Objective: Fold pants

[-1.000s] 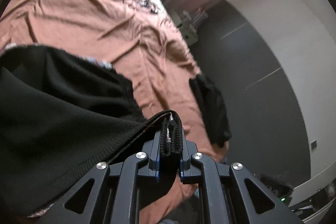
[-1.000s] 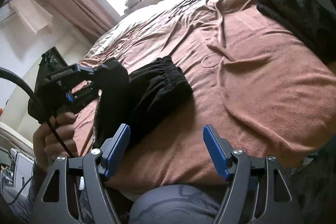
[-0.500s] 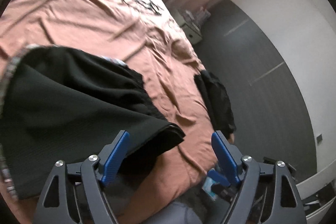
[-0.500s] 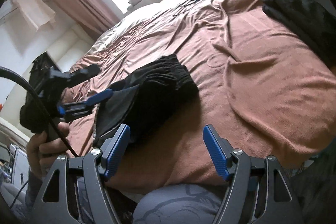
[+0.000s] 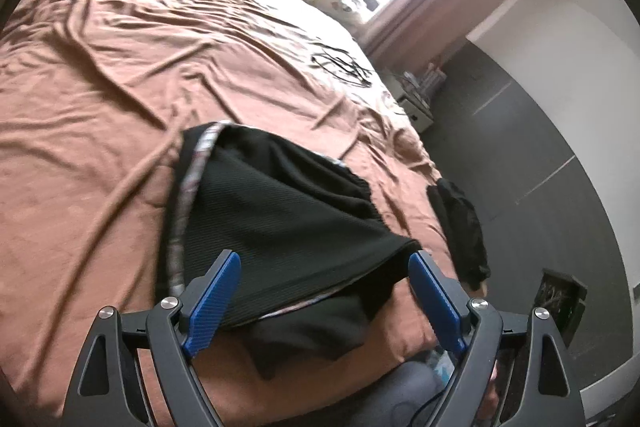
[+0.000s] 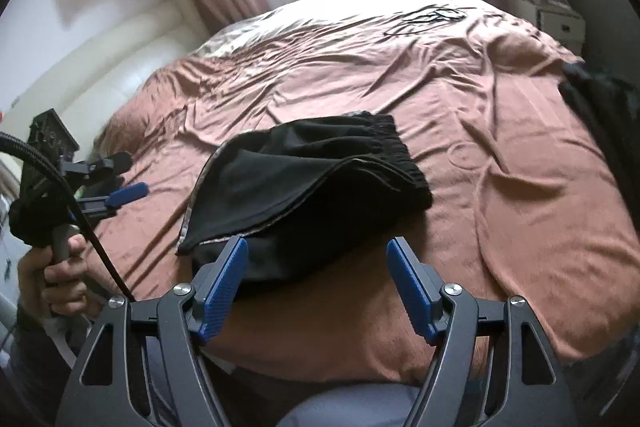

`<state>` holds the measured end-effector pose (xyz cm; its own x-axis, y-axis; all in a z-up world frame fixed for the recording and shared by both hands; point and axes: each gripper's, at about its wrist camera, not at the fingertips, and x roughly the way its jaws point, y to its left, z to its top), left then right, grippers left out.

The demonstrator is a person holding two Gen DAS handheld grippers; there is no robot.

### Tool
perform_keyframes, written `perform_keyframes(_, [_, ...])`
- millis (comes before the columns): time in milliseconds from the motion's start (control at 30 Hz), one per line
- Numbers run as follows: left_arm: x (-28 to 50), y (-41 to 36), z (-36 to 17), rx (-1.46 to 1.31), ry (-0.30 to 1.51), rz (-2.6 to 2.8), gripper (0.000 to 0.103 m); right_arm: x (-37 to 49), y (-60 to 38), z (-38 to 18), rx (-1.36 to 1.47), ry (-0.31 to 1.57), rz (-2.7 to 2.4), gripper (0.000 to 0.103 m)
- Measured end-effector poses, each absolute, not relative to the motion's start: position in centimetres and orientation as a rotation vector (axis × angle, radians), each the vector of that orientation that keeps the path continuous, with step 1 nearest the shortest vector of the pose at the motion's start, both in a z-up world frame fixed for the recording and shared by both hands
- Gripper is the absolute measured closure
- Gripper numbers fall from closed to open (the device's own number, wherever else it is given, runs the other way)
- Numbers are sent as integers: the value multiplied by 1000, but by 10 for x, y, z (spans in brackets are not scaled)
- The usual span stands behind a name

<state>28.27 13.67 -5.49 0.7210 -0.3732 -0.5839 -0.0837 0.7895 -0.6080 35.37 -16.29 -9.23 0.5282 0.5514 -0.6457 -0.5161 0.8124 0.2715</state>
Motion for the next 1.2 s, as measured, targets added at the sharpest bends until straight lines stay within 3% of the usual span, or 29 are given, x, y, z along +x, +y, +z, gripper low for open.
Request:
perform_keyframes(500, [207,200,-92,-752,691,17,16,361,-54,-93,-223,804,783,32])
perform_keyframes(900, [181,241,-76,-693,741,71,17,371,23,-102,-396,829,895,32])
perform_keyframes(1200, [168,253,-108,-766,722,109,17,372,66,-127,-522,858,939,32])
